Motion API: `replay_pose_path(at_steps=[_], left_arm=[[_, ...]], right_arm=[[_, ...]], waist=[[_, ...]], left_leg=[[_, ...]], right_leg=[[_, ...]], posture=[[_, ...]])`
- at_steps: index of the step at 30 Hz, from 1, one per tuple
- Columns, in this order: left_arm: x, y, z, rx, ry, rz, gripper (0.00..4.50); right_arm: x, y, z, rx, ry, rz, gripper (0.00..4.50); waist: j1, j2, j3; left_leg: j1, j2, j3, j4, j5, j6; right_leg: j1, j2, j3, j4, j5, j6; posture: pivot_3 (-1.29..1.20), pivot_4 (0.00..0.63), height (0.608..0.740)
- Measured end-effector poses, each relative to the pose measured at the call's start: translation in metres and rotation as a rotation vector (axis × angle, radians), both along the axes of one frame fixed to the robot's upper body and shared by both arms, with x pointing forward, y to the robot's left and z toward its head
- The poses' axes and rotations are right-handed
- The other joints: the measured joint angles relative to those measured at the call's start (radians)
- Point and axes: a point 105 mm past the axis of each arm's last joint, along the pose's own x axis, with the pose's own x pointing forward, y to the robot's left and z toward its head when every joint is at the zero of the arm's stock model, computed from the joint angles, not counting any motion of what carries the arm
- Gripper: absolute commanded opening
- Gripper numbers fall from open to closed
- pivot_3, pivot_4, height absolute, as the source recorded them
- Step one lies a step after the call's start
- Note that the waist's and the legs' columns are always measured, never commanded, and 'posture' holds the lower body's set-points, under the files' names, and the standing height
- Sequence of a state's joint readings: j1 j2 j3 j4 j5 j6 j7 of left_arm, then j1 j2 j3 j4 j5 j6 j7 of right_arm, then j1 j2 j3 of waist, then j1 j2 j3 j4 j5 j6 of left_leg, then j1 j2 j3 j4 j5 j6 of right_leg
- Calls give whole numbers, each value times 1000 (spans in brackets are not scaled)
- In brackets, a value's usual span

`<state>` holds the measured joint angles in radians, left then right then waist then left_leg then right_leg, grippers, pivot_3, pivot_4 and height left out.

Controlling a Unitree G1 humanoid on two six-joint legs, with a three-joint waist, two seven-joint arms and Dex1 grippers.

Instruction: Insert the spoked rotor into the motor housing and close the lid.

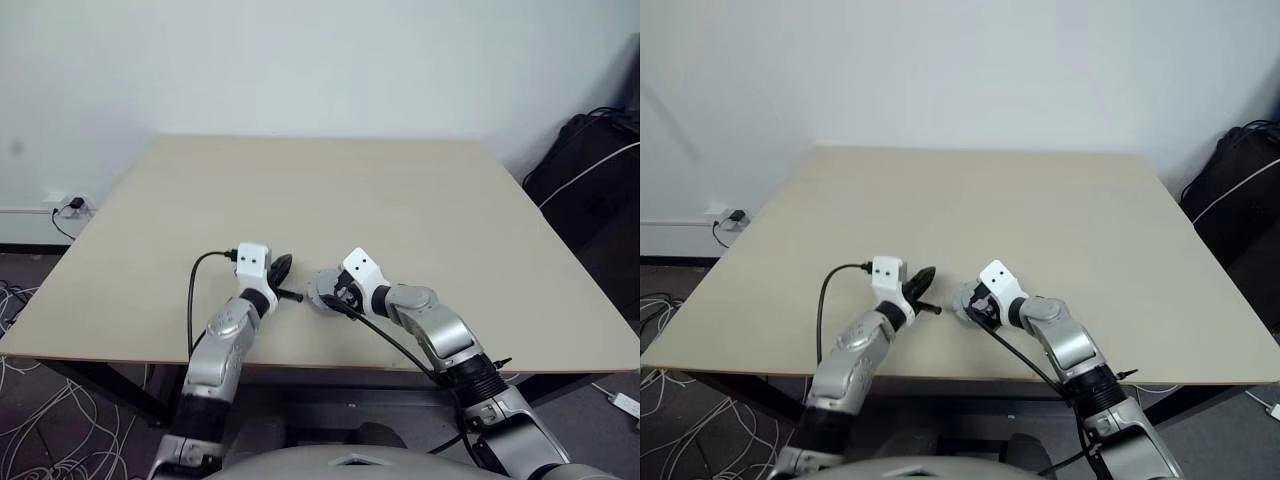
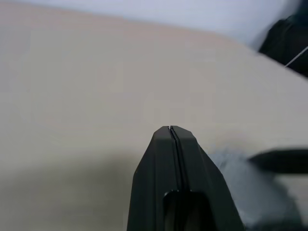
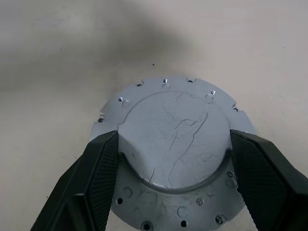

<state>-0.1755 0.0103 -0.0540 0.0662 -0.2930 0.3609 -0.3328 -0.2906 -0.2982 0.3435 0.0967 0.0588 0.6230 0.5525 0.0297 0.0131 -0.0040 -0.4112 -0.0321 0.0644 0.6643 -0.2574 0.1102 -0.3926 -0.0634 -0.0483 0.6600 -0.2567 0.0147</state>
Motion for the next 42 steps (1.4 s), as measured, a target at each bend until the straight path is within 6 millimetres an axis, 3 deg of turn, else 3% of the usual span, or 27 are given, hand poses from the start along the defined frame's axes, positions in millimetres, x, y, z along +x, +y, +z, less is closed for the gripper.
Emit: replay_pose_path(at_steps=[5, 11, 22, 27, 31, 42], left_arm=[[17, -12, -7, -38, 144, -177, 0], [16, -18, -22, -49, 318, -344, 0], [0, -34, -42, -27, 455, -491, 0], [1, -39, -42, 26, 457, -511, 0], [1, -40, -43, 38, 457, -513, 0], [1, -40, -43, 53, 456, -522, 0]], right_arm=[[0, 1, 0, -1, -3, 2, 3198], [-1, 1, 1, 0, -7, -3, 3198], [-5, 1, 2, -1, -15, -11, 3198], [-5, -1, 2, -7, -22, -19, 3198], [-5, -4, 3, -11, -27, -33, 4466], [-16, -14, 8, -16, -45, -101, 4466]], waist=[[-3, -2, -1], [-4, -4, 0], [-2, -4, 0], [1, -3, -1], [1, -4, -1], [-1, -5, -1]], left_leg=[[0, 0, 0, 0, 0, 0], [0, 0, 0, 0, 0, 0], [-2, 0, 0, -3, 0, 0], [-2, -1, 0, -3, 0, 0], [-2, -1, 0, -3, 0, 0], [-2, -1, 0, -4, 0, 0]], right_leg=[[0, 1, 0, 0, 0, 0], [0, 0, 1, 0, 0, 0], [-3, 0, 1, -2, -1, -1], [-2, -2, 1, -2, -1, -1], [-2, -2, 1, -3, -1, -1], [-3, -2, 1, -2, -1, -1]], posture=[[0, 0, 740], [0, 0, 740], [0, 0, 740], [0, 0, 740], [0, 0, 740], [0, 0, 740]])
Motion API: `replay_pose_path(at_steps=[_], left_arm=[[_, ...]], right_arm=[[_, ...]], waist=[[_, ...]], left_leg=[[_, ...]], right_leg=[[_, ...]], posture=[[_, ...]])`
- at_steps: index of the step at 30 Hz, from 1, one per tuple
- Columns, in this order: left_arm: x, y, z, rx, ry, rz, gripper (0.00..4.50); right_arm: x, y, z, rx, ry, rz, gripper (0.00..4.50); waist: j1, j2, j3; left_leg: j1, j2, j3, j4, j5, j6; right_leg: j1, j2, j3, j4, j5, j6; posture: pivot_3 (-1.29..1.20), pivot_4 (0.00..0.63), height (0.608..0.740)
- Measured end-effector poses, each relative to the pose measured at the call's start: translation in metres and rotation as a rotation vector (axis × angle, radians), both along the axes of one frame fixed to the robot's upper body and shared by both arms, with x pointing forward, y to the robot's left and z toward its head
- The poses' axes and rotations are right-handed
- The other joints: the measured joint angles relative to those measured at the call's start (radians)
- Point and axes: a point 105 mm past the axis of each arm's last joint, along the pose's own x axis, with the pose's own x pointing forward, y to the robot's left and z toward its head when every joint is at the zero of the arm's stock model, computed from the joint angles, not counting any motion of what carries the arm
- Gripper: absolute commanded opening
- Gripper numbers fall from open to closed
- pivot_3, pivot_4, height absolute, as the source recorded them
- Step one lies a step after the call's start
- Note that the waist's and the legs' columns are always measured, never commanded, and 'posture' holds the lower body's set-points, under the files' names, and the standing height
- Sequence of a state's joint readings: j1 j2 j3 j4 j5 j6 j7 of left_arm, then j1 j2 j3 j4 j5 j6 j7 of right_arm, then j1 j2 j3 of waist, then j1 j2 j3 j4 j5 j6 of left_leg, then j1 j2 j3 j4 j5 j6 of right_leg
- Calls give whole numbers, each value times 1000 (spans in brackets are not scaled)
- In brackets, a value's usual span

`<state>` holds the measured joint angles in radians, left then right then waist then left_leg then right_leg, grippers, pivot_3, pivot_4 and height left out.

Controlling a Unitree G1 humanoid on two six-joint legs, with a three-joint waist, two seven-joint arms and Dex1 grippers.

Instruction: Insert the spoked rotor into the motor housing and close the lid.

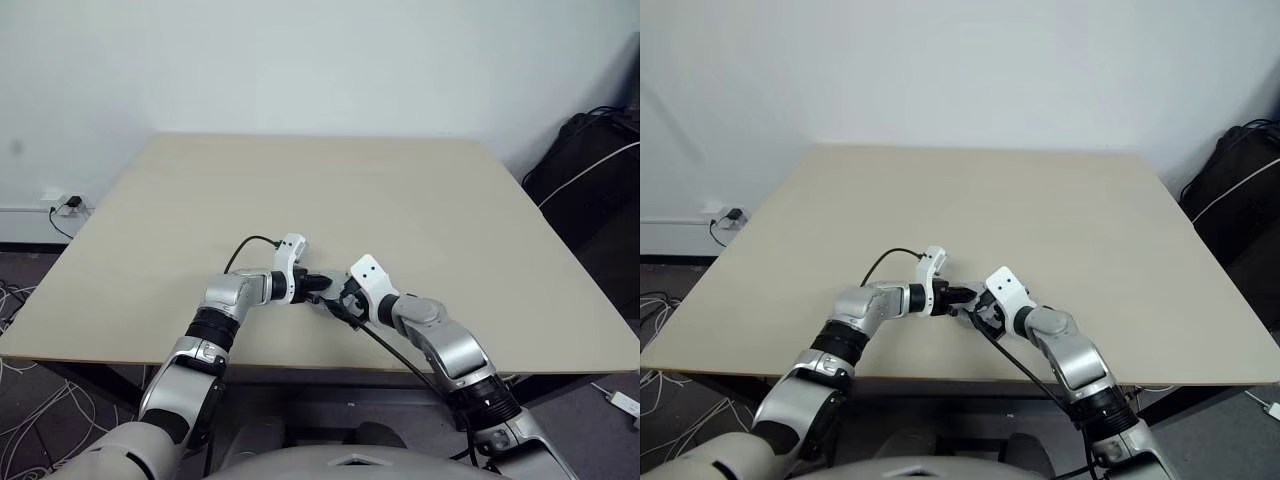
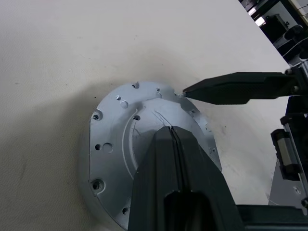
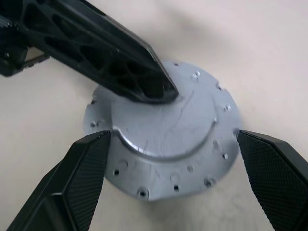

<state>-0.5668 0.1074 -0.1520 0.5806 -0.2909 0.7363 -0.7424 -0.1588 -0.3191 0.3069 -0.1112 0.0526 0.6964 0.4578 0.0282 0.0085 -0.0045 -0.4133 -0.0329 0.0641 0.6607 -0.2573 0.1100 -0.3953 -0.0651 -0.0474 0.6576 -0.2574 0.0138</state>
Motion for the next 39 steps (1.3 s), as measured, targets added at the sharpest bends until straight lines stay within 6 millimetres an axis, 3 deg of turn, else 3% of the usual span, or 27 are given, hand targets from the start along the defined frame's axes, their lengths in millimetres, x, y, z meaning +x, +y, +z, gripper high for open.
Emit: replay_pose_path(at_steps=[5, 8, 11, 13, 17, 19, 29, 35, 39], left_arm=[[0, -2, 1, -1, -5, -11, 0], [0, -1, 2, -4, -11, -15, 0], [0, -1, 2, -3, -15, -18, 0], [1, -1, 2, -2, -19, -21, 0], [1, -2, 3, 1, -29, -27, 0], [0, -4, 3, -4, -28, -37, 0], [-1, -3, 4, -10, -30, -44, 0], [-1, -2, 4, -8, -32, -43, 0], [-1, 0, 4, -5, -35, -41, 0]], right_arm=[[-22, -14, 3, -38, 0, -24, 4466], [-43, -26, -7, -67, 62, -30, 4466], [-55, -29, 0, -50, 57, -28, 4466], [-51, -27, 10, 14, 28, -76, 4466], [-14, -37, 40, 341, -51, -474, 4466], [-7, -43, 45, 414, -35, -559, 4466], [-9, -32, 2, 583, 291, -654, 4466], [-15, -14, -6, 681, 432, -597, 4466], [-12, -9, 0, 782, 472, -576, 4466]], waist=[[3, -2, 1], [1, -4, 5], [0, -5, 6], [0, -6, 7], [0, -5, 9], [2, -6, 9], [-6, 0, 10], [-13, 2, 9], [-18, 2, 9]], left_leg=[[-2, 0, 0, 0, 0, 0], [-2, 0, 0, 0, 0, 0], [-2, 0, 0, 0, 0, 0], [-2, 0, 0, 0, 0, 0], [-1, 1, 0, -1, 0, 0], [-2, 0, 0, -1, 0, 0], [-2, 0, 0, -4, 0, 0], [-2, 0, 0, -5, 0, 0], [-2, 0, 0, -5, 0, 0]], right_leg=[[-1, 0, 0, -1, 0, 0], [-1, 0, 0, -2, 0, 0], [-2, 0, 0, -1, 0, 0], [-2, 0, 0, -1, 0, 1], [-2, 1, 0, 1, 1, 1], [-2, 1, 0, 0, 1, 2], [-3, 1, 0, -1, 0, 1], [-4, 1, 0, -1, 0, 0], [-4, 1, 1, -1, 0, 0]], posture=[[0, 0, 740], [0, 0, 740], [0, 0, 740], [0, 0, 740], [0, 0, 740], [0, 0, 740], [0, 0, 740], [0, 0, 740], [0, 0, 740]])
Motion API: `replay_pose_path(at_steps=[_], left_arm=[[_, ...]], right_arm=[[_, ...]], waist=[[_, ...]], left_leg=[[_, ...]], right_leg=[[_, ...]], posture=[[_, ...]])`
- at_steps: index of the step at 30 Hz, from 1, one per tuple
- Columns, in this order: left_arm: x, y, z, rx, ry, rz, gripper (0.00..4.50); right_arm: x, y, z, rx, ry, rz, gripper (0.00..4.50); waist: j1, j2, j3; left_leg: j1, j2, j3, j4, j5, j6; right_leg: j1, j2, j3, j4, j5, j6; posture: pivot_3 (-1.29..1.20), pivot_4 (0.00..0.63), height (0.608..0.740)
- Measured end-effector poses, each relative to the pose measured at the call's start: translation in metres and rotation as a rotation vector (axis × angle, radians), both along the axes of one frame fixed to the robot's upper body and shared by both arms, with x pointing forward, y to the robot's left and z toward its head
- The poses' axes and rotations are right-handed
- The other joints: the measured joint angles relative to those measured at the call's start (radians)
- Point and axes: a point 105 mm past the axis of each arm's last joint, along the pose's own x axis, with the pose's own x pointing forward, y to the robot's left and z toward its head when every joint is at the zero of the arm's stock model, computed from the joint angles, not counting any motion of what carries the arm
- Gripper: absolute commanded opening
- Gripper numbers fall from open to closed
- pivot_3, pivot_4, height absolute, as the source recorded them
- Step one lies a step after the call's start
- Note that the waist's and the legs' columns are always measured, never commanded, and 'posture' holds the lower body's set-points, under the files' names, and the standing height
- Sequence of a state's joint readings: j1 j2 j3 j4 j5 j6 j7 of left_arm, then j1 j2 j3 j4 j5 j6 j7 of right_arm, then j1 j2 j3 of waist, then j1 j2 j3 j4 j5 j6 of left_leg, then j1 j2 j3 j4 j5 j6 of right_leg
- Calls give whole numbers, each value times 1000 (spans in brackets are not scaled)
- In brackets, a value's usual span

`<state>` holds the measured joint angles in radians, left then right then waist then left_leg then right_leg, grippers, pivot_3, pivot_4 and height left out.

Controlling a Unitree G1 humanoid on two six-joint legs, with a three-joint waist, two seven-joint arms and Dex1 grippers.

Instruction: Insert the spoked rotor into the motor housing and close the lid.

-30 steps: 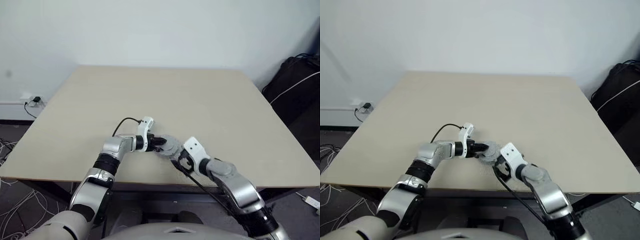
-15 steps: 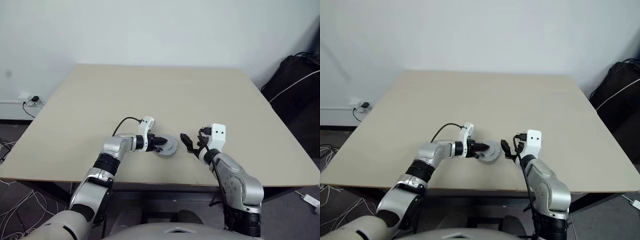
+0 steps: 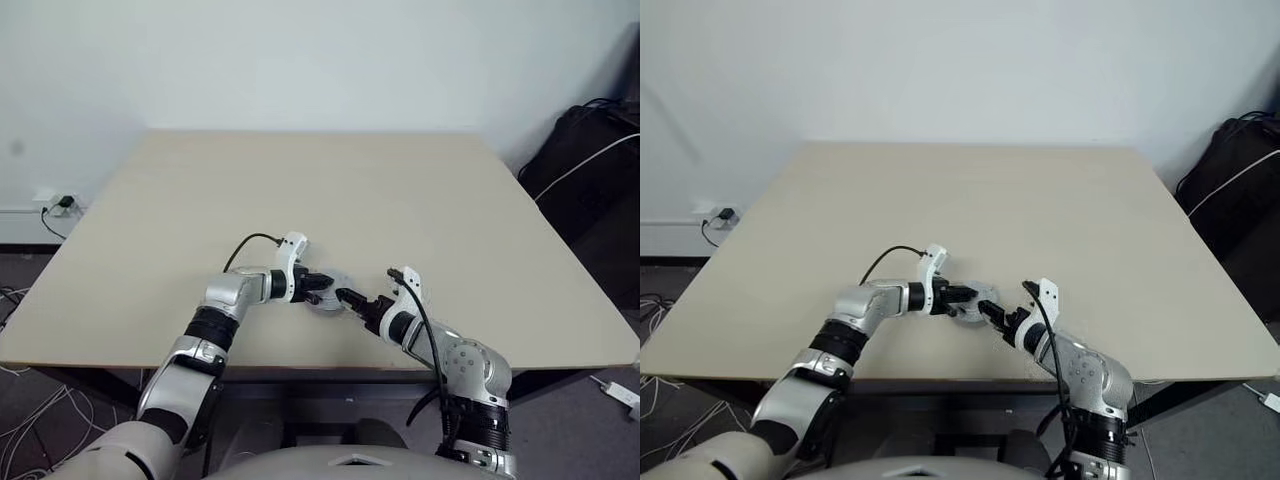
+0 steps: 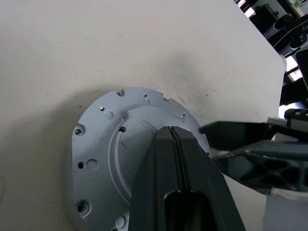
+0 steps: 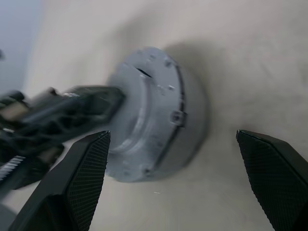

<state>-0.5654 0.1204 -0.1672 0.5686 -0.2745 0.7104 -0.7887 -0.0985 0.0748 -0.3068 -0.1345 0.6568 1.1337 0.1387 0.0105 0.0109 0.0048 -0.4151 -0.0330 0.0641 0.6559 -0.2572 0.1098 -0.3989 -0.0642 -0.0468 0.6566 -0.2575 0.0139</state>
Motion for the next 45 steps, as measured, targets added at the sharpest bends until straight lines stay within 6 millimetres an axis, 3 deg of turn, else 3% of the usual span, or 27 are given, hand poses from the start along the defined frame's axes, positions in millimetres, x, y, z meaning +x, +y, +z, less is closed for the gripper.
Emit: replay_pose_path(at_steps=[11, 35, 39, 45], left_arm=[[-3, 8, 0, 6, -19, 12, 0], [-6, 31, 0, 0, -12, 87, 0], [-4, 36, 1, 8, -22, 102, 0], [0, 43, 2, 24, -32, 133, 0]], right_arm=[[10, 8, -3, 108, 46, -15, 4466], [7, 31, -9, 324, 107, 44, 4466], [6, 34, -6, 346, 100, 61, 3611], [5, 34, -11, 341, 117, 56, 1642]], waist=[[-18, 1, 0], [-40, 2, 0], [-40, 2, 0], [-40, 2, 0]], left_leg=[[0, 0, 0, -1, 0, 0], [2, 0, 0, -3, 1, -1], [2, 0, 0, -3, 1, -1], [2, 0, 0, -3, 1, -1]], right_leg=[[0, 0, 0, 0, 0, 0], [-1, 1, 1, 3, 0, -1], [-1, 1, 1, 3, 0, -1], [-1, 1, 1, 3, 0, 0]], posture=[[0, 0, 740], [0, 0, 740], [0, 0, 740], [0, 0, 740]])
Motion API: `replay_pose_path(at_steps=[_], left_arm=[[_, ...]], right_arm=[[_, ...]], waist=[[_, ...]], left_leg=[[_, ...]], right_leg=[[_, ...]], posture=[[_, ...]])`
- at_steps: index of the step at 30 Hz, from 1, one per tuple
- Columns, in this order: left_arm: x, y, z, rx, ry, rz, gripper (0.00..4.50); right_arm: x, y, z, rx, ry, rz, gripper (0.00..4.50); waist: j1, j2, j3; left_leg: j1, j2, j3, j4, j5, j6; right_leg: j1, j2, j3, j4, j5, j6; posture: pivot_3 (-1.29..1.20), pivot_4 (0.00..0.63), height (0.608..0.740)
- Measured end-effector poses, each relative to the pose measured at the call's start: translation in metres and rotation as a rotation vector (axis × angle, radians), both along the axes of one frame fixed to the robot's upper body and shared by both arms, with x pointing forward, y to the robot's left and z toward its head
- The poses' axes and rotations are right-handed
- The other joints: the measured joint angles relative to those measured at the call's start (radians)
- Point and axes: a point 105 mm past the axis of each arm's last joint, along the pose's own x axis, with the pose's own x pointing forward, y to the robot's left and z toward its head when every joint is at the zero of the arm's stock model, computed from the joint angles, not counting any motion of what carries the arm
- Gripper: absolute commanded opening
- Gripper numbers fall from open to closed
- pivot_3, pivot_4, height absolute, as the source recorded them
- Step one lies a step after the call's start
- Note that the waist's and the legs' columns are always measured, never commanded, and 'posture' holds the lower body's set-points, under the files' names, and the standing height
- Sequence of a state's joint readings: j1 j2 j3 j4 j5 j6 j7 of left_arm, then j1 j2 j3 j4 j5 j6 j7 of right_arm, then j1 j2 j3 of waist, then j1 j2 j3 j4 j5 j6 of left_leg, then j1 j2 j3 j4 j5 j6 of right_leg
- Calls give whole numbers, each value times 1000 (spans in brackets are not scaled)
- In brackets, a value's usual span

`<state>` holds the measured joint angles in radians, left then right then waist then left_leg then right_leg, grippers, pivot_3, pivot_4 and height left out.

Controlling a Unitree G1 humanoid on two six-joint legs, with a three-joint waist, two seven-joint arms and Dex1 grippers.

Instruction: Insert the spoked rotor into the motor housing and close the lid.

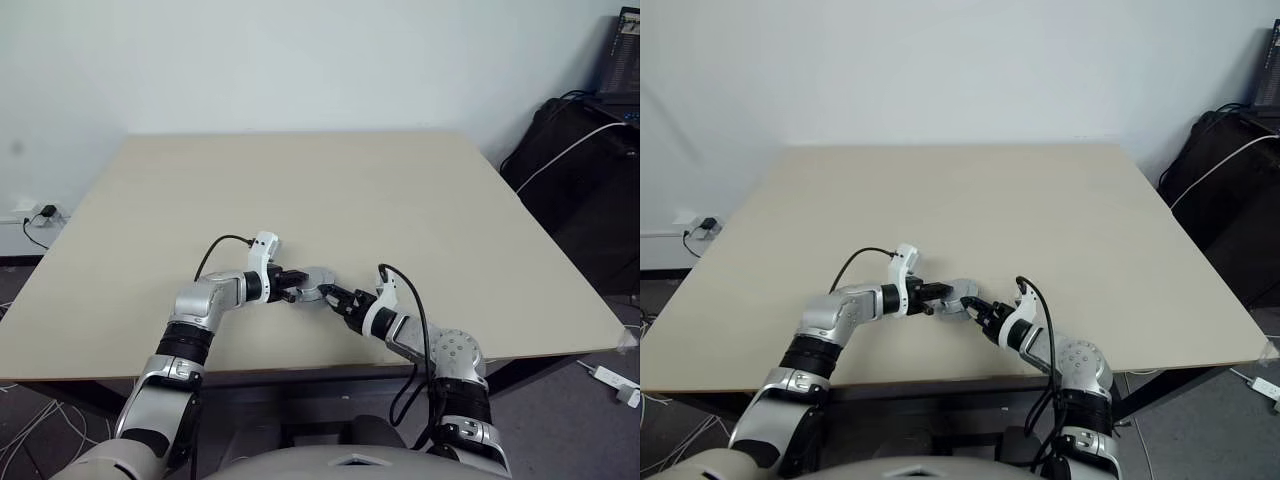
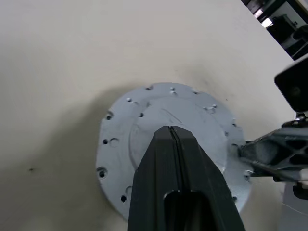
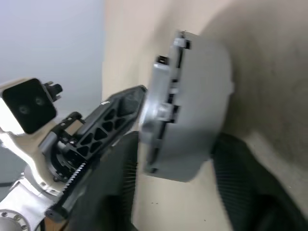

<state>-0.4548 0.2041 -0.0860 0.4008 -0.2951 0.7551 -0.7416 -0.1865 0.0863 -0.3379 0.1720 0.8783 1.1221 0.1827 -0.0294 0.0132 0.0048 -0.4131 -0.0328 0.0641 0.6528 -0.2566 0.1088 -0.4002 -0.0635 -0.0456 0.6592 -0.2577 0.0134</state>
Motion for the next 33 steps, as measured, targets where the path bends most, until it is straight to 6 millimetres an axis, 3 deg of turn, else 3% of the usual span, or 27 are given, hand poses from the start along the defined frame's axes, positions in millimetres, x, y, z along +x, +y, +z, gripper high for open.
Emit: replay_pose_path(at_steps=[2, 20, 25, 30, 33], left_arm=[[0, 1, -1, 1, 2, 1, 0], [-1, 1, -1, -3, -6, 21, 0], [4, 4, -3, -96, -69, 233, 0], [8, 17, 26, -192, -248, 507, 0], [-1, 31, 37, -296, -217, 608, 0]], right_arm=[[0, 0, -1, -1, 4, -4, 1318], [-1, -1, -2, -1, 5, -7, 1318], [-4, -5, 0, 6, -5, -23, 1318], [-10, -10, 1, 45, 0, -57, 1317], [-12, -12, 2, 62, 8, -74, 1317]], waist=[[0, 0, 0], [2, 0, 0], [11, 2, 2], [20, 1, 2], [19, 2, 2]], left_leg=[[0, 0, 0, 0, 0, 0], [0, 0, 0, 0, 0, 0], [-4, 0, 0, -1, 0, 0], [-15, 0, 1, -1, 0, 0], [-17, 0, 1, 0, 0, 0]], right_leg=[[0, 0, 0, 0, 0, 0], [0, 0, 0, -1, 0, 0], [-4, 0, 0, -2, 3, 5], [-11, 0, 0, -2, 4, 6], [-12, 0, 0, -2, 4, 6]], posture=[[0, 0, 740], [0, 0, 740], [0, 0, 740], [0, 0, 740], [0, 0, 740]])
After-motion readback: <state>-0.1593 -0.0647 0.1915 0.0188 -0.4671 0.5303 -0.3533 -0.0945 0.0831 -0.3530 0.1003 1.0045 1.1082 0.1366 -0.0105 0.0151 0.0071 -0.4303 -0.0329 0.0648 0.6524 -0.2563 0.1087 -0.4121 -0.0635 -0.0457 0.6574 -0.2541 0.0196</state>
